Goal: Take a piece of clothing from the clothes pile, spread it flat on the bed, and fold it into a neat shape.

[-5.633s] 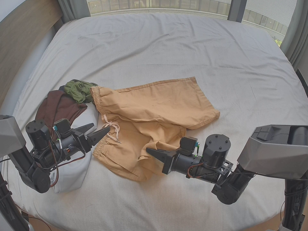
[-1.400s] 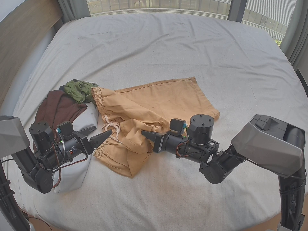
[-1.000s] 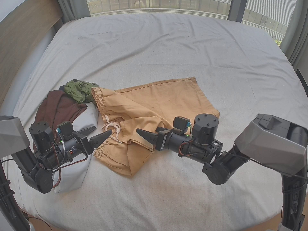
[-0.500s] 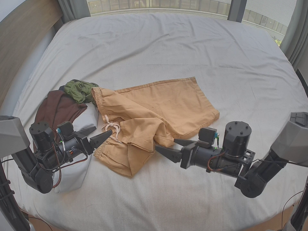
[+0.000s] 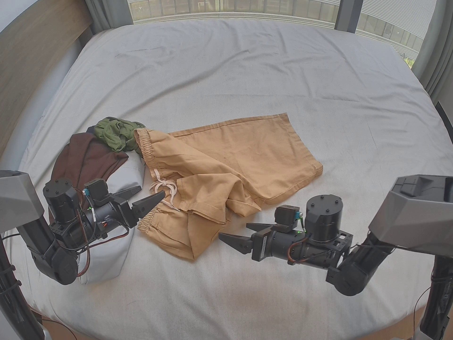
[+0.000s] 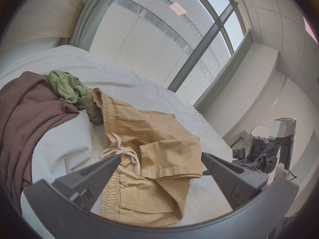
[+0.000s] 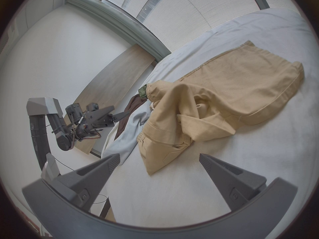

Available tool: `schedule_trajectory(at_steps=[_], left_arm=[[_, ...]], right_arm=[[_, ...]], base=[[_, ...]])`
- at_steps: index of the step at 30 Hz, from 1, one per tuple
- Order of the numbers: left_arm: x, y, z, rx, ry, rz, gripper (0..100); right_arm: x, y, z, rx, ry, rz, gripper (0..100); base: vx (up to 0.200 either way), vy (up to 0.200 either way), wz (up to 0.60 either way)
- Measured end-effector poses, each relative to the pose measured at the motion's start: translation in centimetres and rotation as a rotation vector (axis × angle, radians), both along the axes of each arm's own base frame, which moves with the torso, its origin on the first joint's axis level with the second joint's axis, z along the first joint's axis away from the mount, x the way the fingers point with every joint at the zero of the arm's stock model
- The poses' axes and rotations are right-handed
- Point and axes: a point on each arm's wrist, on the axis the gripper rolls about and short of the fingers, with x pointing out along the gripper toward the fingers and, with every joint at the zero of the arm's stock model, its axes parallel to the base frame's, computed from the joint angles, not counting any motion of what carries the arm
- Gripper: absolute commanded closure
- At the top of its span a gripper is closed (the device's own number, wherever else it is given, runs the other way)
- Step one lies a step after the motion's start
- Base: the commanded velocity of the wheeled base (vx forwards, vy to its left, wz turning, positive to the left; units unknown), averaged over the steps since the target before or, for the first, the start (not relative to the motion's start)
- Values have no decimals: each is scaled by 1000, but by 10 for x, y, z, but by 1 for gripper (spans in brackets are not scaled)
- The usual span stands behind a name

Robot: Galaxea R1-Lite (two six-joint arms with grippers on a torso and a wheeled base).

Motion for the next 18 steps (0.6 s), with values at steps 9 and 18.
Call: schedule_trajectory(at_steps=[9,18], left_arm=[[0,1,1,0,-2,3,0],[0,1,1,0,-2,4,0]], right_arm=[[27,24,-22,-16,30,4,0],[46,40,-22,7,-9,-24,0]], base=[[0,0,0],[0,0,0]])
